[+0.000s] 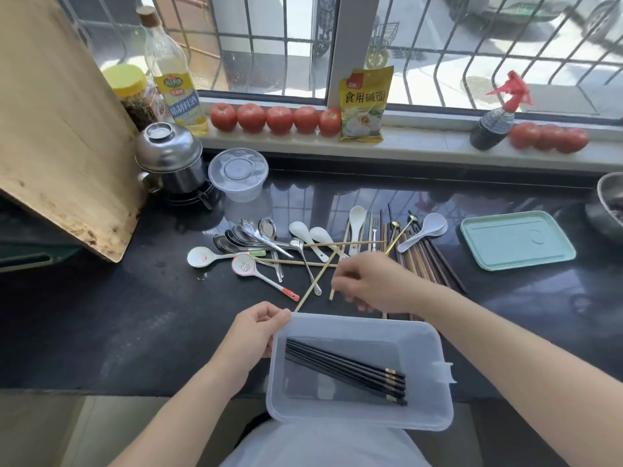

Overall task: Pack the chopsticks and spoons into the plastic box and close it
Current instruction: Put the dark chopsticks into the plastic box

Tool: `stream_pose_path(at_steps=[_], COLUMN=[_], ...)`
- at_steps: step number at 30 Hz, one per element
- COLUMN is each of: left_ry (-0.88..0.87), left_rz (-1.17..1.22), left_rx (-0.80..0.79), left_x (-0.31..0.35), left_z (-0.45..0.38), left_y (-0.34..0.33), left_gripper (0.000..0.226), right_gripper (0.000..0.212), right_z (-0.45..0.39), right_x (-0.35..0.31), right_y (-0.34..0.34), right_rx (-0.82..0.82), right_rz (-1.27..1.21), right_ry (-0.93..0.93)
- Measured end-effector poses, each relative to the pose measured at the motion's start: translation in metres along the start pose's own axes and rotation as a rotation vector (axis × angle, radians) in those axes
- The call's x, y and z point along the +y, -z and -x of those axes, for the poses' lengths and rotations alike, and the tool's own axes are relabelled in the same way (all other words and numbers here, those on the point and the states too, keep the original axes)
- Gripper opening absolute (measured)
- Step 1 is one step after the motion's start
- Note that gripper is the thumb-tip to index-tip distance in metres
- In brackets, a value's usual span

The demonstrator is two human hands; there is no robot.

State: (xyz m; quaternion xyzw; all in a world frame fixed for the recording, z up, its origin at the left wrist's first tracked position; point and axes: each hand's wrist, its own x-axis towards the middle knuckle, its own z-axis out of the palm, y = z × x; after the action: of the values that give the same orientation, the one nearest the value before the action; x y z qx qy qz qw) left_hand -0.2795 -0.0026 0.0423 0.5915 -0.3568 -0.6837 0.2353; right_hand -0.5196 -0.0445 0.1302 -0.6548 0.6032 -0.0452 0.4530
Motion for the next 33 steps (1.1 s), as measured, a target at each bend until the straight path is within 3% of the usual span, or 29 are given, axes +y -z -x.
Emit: stream_pose_path(at_steps=[2,4,6,9,13,17,21,25,27,30,33], left_ry=[-0.007,-0.013,-0.026,-0.039,-0.017,-0.018,-0.012,-0.012,-0.018,-0.025,0.011], left_rz=[-0.006,-0.015,-0.058,-0.107,-0.094,-0.105,-0.048,-0.014,-0.013,-0.009,0.026], left_rx=[0.018,0.033,0.051,0.059,0.067,0.069,0.049,0.018,-0.008,-0.045,-0.063], left_x=[-0.001,-0.002,-0.004,-0.004,-0.006,-0.006,-0.003,-0.001,-0.001,-0.001,-0.002], left_z=[0.001,0.002,0.001,0.002,0.002,0.002,0.000,-0.002,-0.002,-0.003,-0.006], left_y=[-0.001,-0.003,-0.002,0.000,0.001,0.002,0.002,0.001,0.003,0.005,0.006], left_gripper=[0.024,0.026,0.028,0.038,0.039,0.039,0.027,0.024,0.023,0.024,0.024], right_gripper=[0.019,0.036,0.050,0.032,0.013,0.017,0.038,0.024,0.010,0.022,0.037], right_z=[-0.043,-0.086,-0.119,-0.157,-0.175,-0.174,-0.134,-0.060,-0.022,0.038,0.073], right_x=[0.017,0.036,0.046,0.057,0.061,0.055,0.049,0.046,0.036,0.019,0.030], right_y=[0.008,0.002,-0.008,-0.019,-0.023,-0.021,-0.001,0.016,0.016,-0.008,-0.045], right_rx=[0.144,0.158,0.153,0.305,0.419,0.539,0.745,0.970,0.894,0.540,0.186], right_rz=[-0.140,-0.240,-0.188,0.067,0.000,-0.065,-0.080,-0.083,-0.198,-0.351,-0.008], right_ry=[-0.130,-0.294,-0.371,-0.419,-0.574,-0.563,-0.444,-0.245,-0.073,0.166,0.178])
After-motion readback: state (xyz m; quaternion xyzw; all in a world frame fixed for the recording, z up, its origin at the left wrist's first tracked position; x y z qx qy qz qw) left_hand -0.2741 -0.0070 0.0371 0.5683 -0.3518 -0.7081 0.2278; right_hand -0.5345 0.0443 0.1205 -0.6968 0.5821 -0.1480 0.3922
